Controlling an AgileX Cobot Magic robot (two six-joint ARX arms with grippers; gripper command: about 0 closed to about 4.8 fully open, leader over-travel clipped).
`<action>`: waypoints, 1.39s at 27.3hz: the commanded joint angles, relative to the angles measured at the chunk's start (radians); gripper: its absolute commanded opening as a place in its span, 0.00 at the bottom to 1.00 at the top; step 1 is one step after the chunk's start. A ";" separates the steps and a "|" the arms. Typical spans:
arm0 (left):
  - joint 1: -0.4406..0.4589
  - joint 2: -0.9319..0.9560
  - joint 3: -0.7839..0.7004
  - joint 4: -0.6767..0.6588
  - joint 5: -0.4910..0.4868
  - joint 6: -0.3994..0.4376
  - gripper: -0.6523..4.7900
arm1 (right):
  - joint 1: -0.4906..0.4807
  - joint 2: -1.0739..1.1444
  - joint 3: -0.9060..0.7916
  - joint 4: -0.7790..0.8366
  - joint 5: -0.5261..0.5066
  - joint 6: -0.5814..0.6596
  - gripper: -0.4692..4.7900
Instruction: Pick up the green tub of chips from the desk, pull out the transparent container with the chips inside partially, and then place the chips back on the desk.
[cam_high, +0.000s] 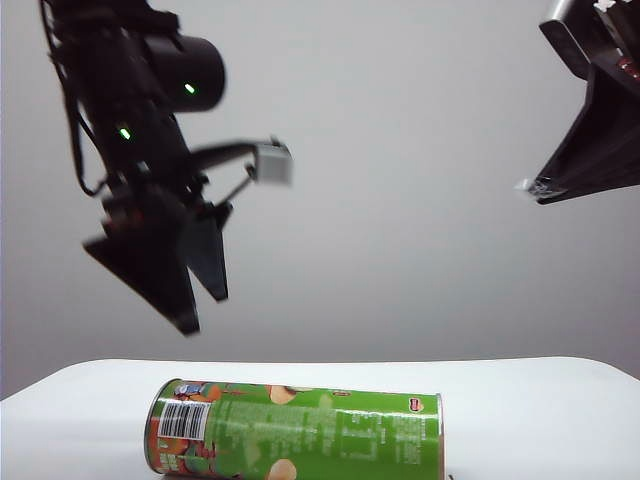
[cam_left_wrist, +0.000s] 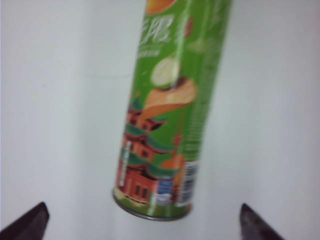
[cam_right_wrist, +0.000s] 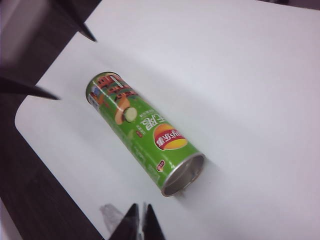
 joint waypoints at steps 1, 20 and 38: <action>-0.053 0.048 0.002 0.024 -0.106 0.000 1.00 | 0.027 0.007 0.004 0.023 -0.010 -0.006 0.12; -0.124 0.336 0.159 -0.005 -0.168 -0.004 1.00 | 0.056 0.013 0.004 0.029 -0.096 -0.007 0.12; -0.067 0.360 0.155 -0.013 -0.103 -0.011 1.00 | 0.056 0.025 0.004 0.061 -0.080 -0.007 0.12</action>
